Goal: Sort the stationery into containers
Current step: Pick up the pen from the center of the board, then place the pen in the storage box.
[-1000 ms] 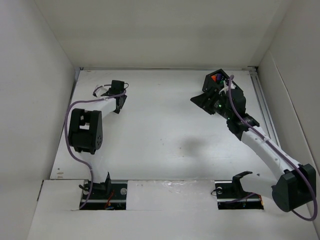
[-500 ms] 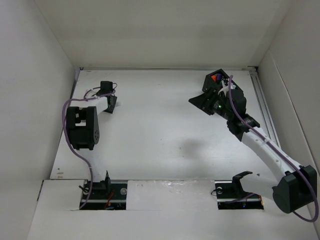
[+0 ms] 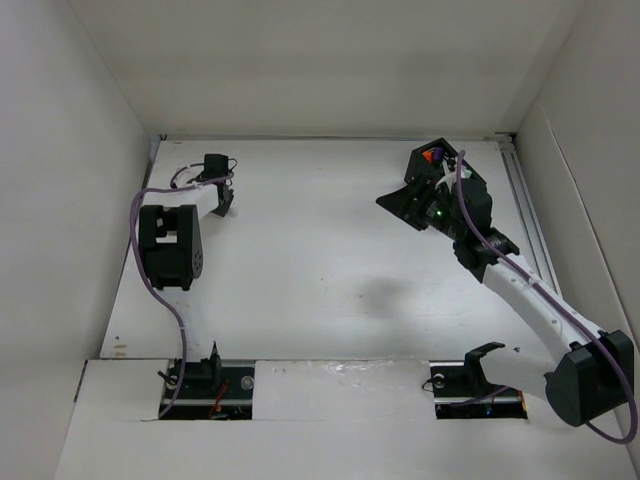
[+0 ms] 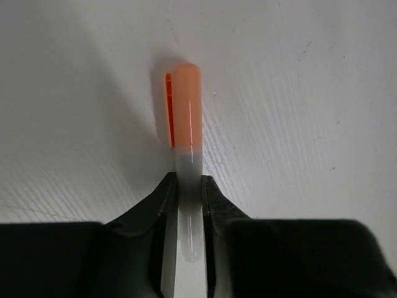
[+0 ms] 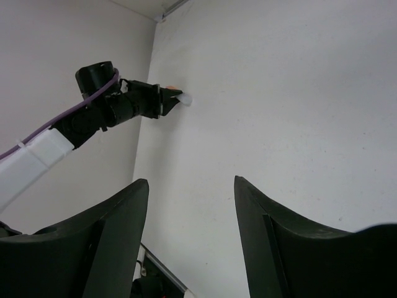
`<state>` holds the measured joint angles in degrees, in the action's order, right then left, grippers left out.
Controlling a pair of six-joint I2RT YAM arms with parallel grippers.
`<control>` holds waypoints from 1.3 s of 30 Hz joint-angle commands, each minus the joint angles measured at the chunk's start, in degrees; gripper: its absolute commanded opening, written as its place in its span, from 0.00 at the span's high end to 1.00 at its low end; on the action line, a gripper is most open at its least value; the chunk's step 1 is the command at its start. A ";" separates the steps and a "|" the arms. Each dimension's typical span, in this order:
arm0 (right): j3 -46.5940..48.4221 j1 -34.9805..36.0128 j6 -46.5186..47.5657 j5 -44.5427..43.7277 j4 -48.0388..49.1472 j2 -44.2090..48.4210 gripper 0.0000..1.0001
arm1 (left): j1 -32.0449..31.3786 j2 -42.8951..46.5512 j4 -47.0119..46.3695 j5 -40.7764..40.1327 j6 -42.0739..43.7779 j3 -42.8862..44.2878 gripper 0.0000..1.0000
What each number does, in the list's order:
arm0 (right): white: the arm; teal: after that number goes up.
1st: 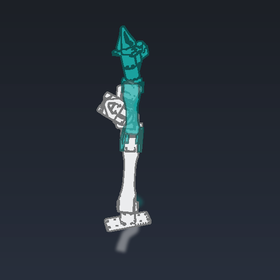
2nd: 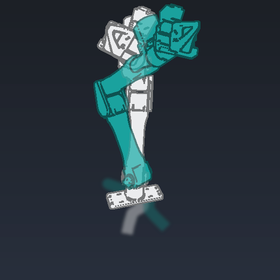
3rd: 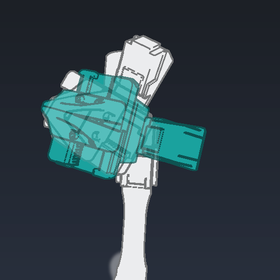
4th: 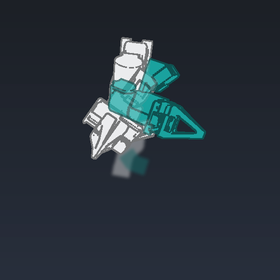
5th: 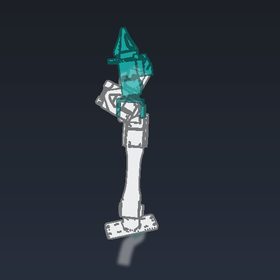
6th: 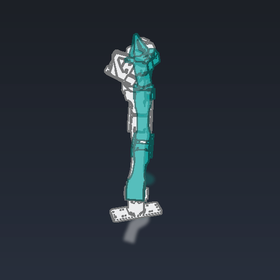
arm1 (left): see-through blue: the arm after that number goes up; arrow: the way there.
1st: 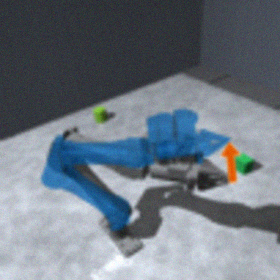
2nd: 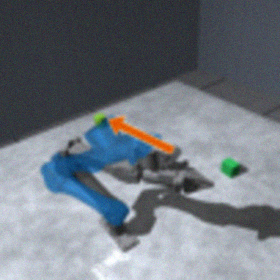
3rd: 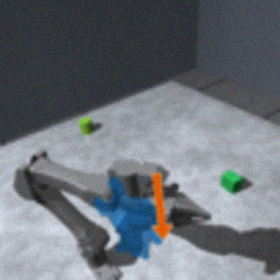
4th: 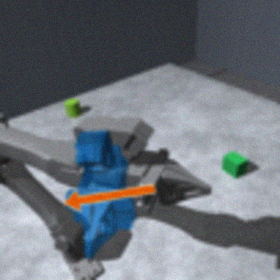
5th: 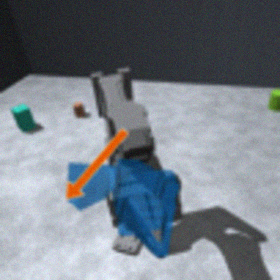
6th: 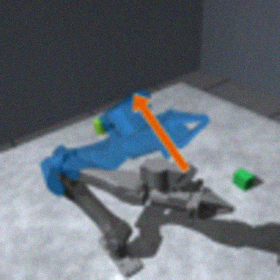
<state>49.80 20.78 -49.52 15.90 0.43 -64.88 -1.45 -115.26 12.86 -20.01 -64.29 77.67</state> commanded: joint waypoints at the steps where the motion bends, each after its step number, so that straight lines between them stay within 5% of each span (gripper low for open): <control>1: 1.35 0.58 -0.05 0.36 2.30 -0.50 0.37 | -0.04 -2.69 5.42 0.67 5.66 0.64 0.97; 9: 1.88 0.58 -0.05 0.36 2.30 -1.74 0.34 | -2.14 5.91 -3.98 5.16 8.13 -9.19 1.00; 18: 3.02 1.29 1.53 2.11 2.30 -4.02 0.11 | -13.21 22.70 -19.96 9.72 15.50 -24.48 1.00; 22: 3.02 1.29 2.14 2.12 2.30 -5.33 0.09 | -18.14 29.03 -34.87 20.93 21.12 -31.69 1.00; 30: 5.22 2.43 3.20 5.81 2.30 -10.08 0.07 | -27.88 31.59 -44.49 35.38 33.61 -36.53 1.00; 39: 9.26 7.88 2.67 2.04 2.83 -19.57 0.05 | -28.43 30.71 -55.84 51.12 34.94 -40.66 1.00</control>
<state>55.79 27.14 -47.37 19.99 0.49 -82.89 -30.24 -85.60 -35.16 23.77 -31.57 37.91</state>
